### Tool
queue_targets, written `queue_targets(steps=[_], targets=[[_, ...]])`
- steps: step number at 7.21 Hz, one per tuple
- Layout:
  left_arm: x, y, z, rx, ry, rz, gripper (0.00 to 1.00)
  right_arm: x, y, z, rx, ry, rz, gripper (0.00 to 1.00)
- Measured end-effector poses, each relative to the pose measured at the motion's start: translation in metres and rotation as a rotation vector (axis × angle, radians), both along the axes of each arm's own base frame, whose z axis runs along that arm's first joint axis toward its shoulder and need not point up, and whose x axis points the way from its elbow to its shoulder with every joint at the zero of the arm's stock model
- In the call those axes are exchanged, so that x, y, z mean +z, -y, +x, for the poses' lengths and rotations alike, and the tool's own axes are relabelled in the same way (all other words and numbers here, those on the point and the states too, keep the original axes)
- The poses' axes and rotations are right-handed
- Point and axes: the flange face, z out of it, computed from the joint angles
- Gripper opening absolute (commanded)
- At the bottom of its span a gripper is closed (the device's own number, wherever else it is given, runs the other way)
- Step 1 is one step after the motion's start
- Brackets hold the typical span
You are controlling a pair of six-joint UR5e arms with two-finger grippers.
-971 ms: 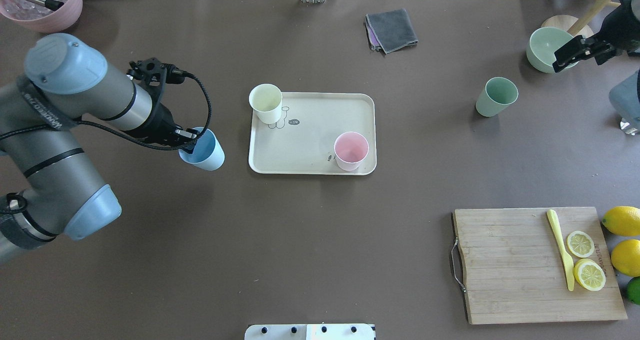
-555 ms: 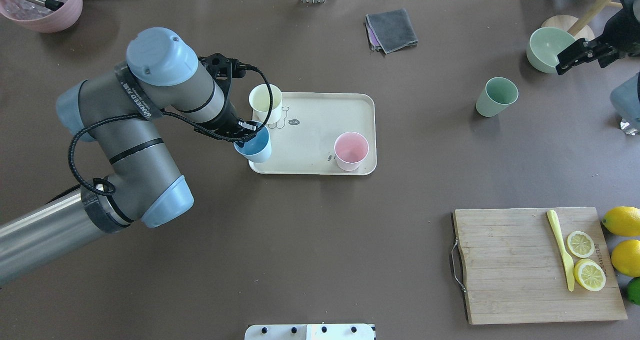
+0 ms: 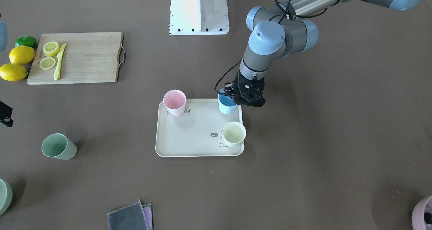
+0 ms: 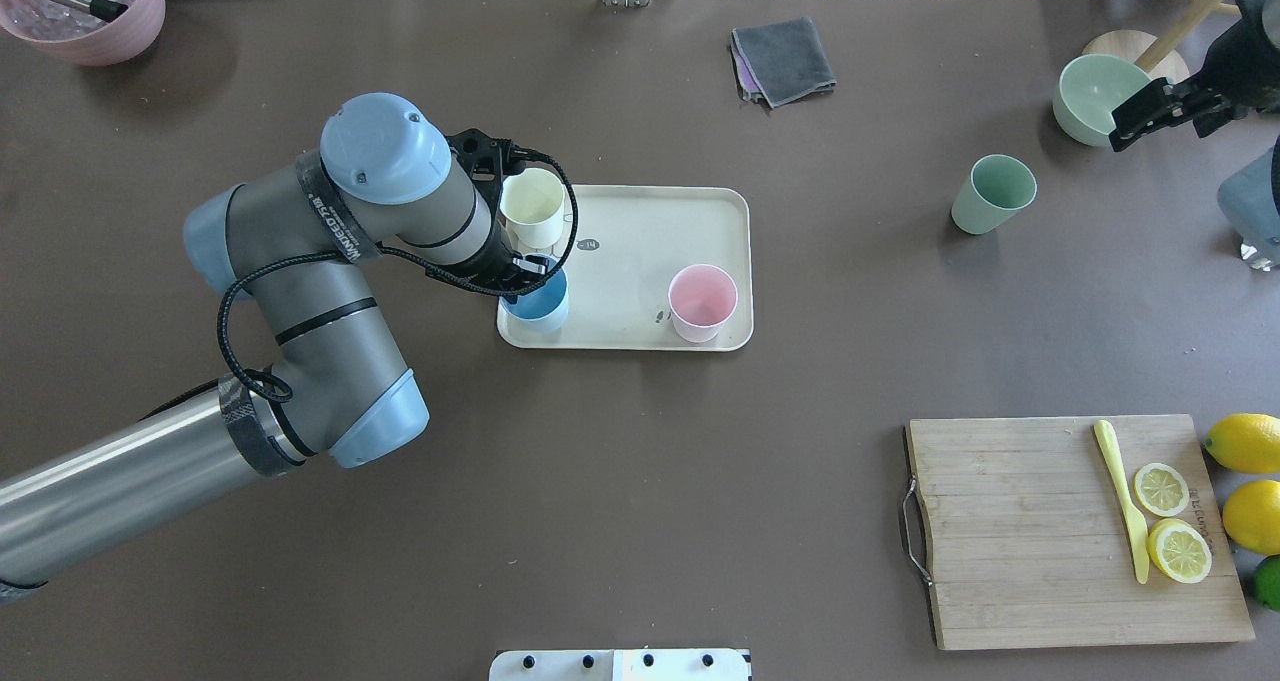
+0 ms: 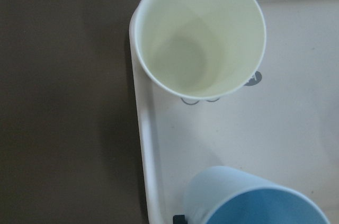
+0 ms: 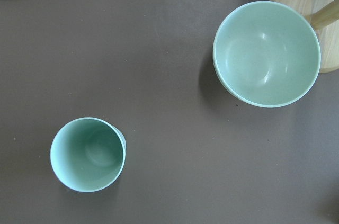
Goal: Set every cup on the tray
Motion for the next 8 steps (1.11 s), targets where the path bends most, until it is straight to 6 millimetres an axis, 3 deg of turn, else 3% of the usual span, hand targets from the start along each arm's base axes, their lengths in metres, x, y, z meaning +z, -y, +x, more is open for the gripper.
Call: queue_targets(steps=[1,3,4,6,7,8], targets=[[-0.001,-0.001,0.0,0.001,-0.005,0.007,0.97,0.0,0.0,-0.001,0.0,0.0,-0.001,1.0],[-0.01,0.004,-0.012,-0.008,-0.024,0.026,0.98,-0.004,0.001,-0.004,0.0,0.003,0.0,1.0],[-0.016,0.021,-0.04,-0.016,-0.04,0.034,0.98,-0.008,0.001,-0.013,-0.003,0.005,-0.001,1.0],[-0.014,0.062,-0.129,0.008,-0.025,0.066,0.98,-0.006,0.004,-0.037,-0.017,0.008,-0.008,0.93],[-0.003,0.075,-0.17,0.027,0.006,0.099,0.98,0.006,0.006,-0.055,-0.008,0.024,-0.003,0.88],[0.008,0.081,-0.196,0.04,0.03,0.125,0.98,0.028,0.01,-0.079,0.018,0.038,0.007,0.84]])
